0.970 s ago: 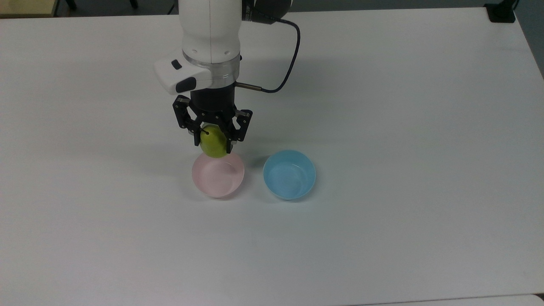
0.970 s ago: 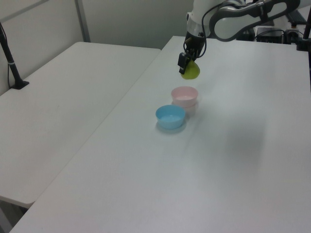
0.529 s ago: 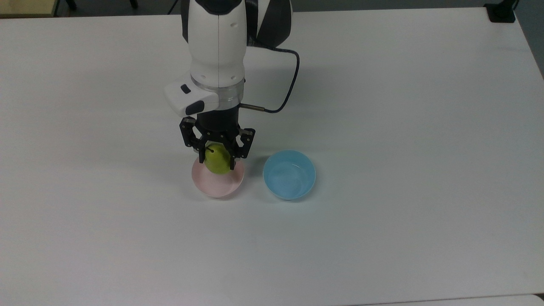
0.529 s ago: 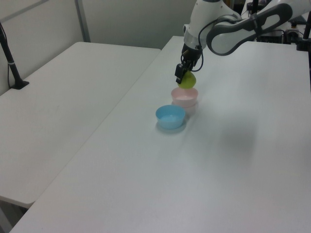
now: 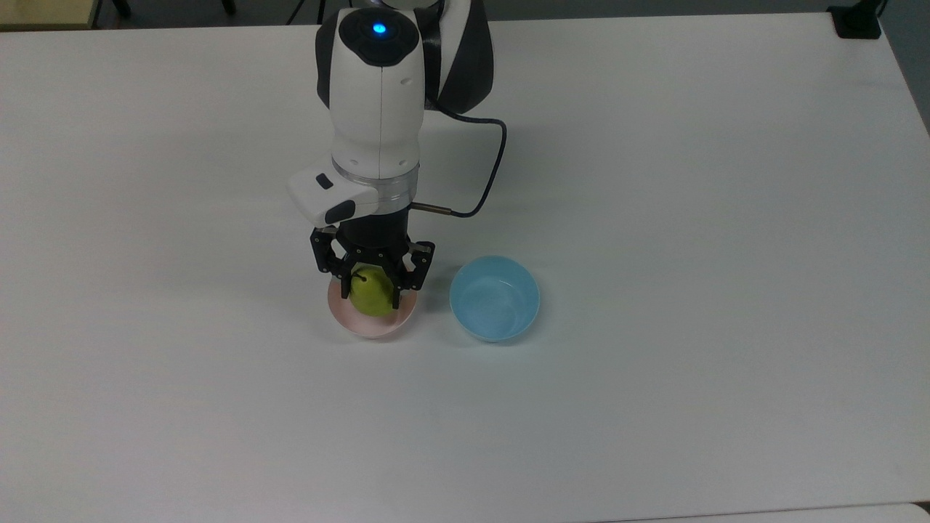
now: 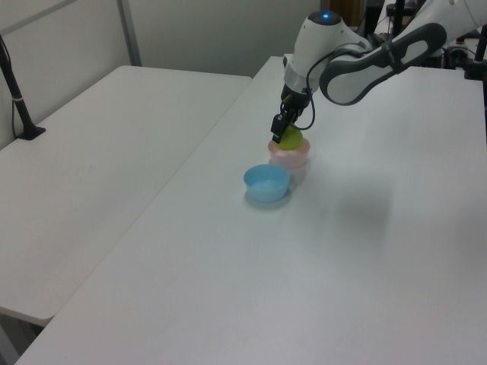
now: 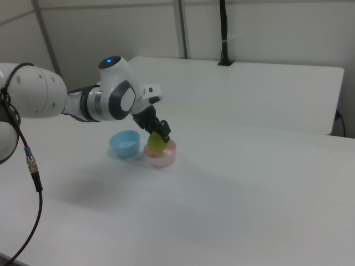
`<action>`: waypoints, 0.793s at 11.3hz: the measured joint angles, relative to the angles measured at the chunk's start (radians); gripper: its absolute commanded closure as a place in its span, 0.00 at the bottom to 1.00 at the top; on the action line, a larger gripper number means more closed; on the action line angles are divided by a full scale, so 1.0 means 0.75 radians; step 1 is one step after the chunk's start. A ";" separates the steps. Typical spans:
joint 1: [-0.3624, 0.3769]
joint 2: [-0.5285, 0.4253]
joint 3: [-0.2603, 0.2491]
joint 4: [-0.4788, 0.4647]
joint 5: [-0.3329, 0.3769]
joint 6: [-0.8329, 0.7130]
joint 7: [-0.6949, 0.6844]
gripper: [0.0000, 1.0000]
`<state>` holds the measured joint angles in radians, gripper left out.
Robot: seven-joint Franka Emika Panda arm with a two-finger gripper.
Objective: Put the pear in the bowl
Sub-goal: 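Lower the pear into the pink bowl, then open the gripper to release the pear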
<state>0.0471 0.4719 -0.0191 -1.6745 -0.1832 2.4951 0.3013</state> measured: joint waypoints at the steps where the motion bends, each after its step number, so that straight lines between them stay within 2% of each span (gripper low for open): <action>1: 0.000 0.015 -0.002 0.000 -0.004 0.015 0.000 0.69; 2: 0.000 0.028 -0.005 0.000 -0.005 0.020 0.000 0.60; 3: 0.000 0.038 -0.008 0.000 -0.005 0.024 0.000 0.41; 4: -0.001 0.047 -0.009 0.000 -0.009 0.026 0.000 0.28; 5: -0.001 0.052 -0.010 0.000 -0.013 0.030 0.000 0.00; 9: -0.001 0.052 -0.011 0.009 -0.014 0.031 0.000 0.00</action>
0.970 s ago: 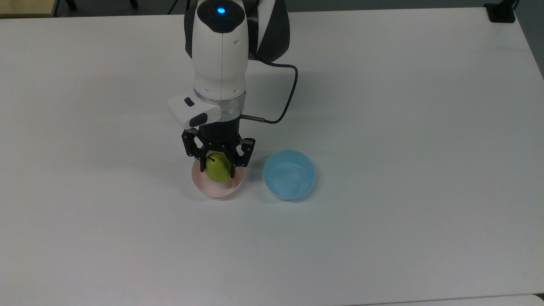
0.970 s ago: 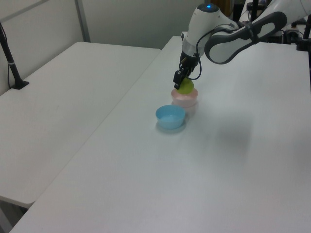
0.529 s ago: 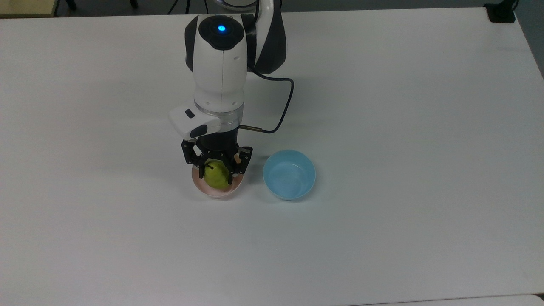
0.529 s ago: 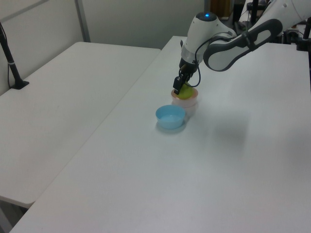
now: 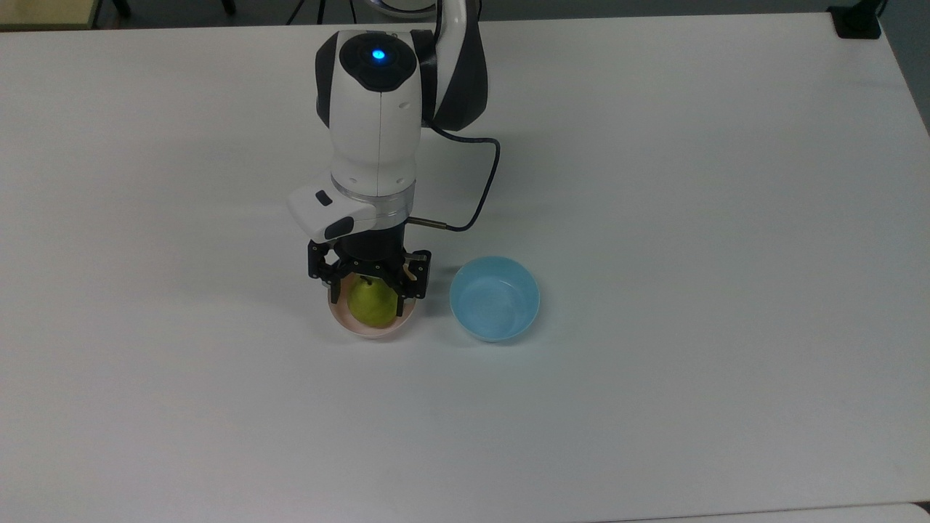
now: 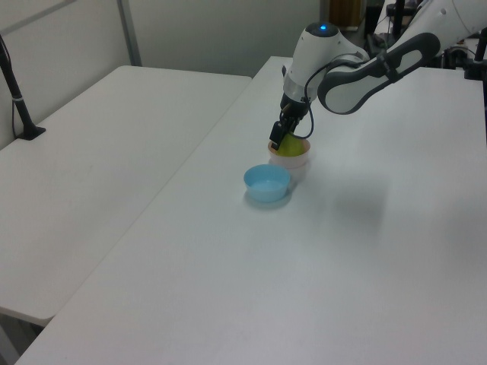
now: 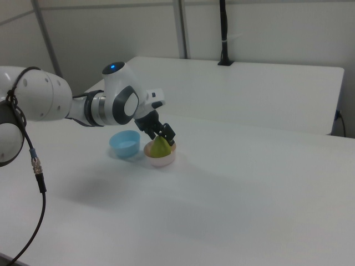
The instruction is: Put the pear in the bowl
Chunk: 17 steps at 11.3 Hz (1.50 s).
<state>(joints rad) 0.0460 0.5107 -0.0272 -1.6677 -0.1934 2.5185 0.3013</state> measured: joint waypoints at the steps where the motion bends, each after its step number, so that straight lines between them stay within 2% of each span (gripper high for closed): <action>1: 0.000 -0.005 0.000 0.009 0.000 0.000 0.000 0.00; 3: -0.001 -0.054 -0.001 0.022 0.000 -0.020 0.001 0.00; 4: 0.000 -0.101 -0.001 0.028 0.000 -0.094 0.002 0.00; 8: 0.019 -0.327 0.003 0.038 0.000 -0.497 0.002 0.00; 11: 0.020 -0.436 0.004 0.037 0.013 -0.761 -0.018 0.00; 14: 0.017 -0.550 0.002 0.037 0.119 -0.975 -0.175 0.00; 16: 0.013 -0.612 -0.005 0.037 0.195 -1.089 -0.190 0.00; 17: 0.013 -0.628 -0.008 0.035 0.204 -1.110 -0.190 0.00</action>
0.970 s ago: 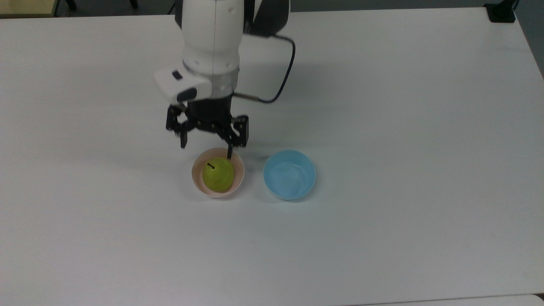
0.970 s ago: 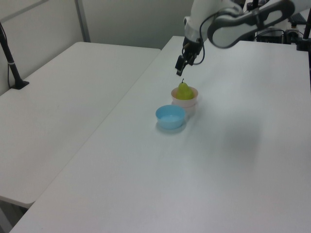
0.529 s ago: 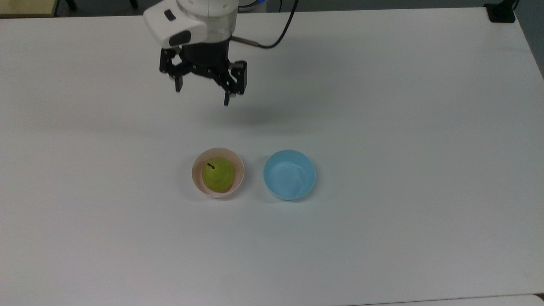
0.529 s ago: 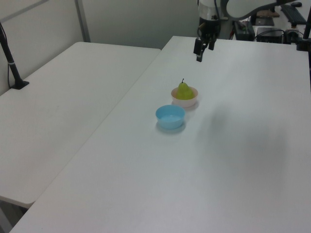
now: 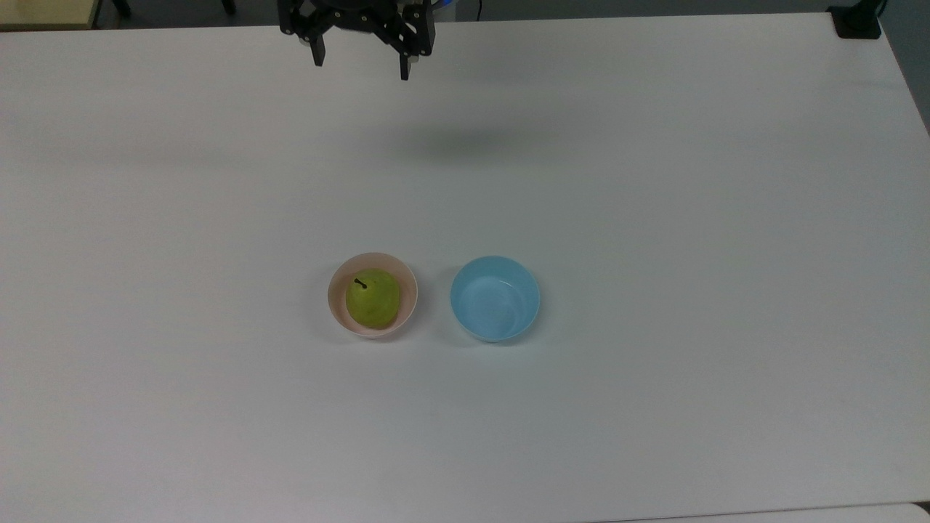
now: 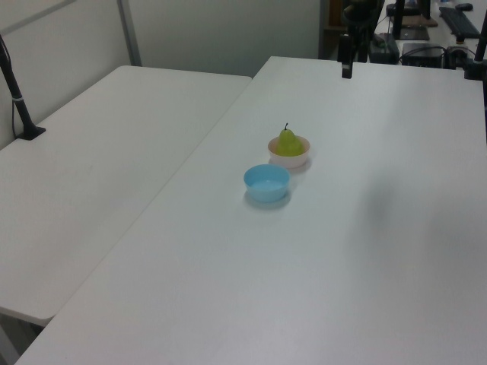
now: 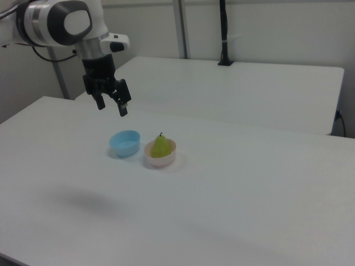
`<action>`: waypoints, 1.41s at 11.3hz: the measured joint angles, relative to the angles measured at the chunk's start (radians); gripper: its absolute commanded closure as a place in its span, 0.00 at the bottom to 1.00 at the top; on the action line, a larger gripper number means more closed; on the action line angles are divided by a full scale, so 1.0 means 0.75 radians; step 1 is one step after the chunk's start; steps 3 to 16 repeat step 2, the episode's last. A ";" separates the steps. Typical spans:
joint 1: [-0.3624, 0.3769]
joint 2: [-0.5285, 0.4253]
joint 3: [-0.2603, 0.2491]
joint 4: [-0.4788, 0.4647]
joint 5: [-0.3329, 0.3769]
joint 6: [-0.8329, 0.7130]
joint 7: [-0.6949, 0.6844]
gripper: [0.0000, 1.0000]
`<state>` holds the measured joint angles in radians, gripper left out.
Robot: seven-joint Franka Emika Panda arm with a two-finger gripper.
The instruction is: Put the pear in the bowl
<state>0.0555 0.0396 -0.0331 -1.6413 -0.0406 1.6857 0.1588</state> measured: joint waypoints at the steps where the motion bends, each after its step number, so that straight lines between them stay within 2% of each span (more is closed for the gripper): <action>1: 0.000 -0.006 -0.002 0.000 0.001 -0.002 0.000 0.00; 16: -0.001 -0.007 -0.003 0.000 0.001 -0.002 0.000 0.00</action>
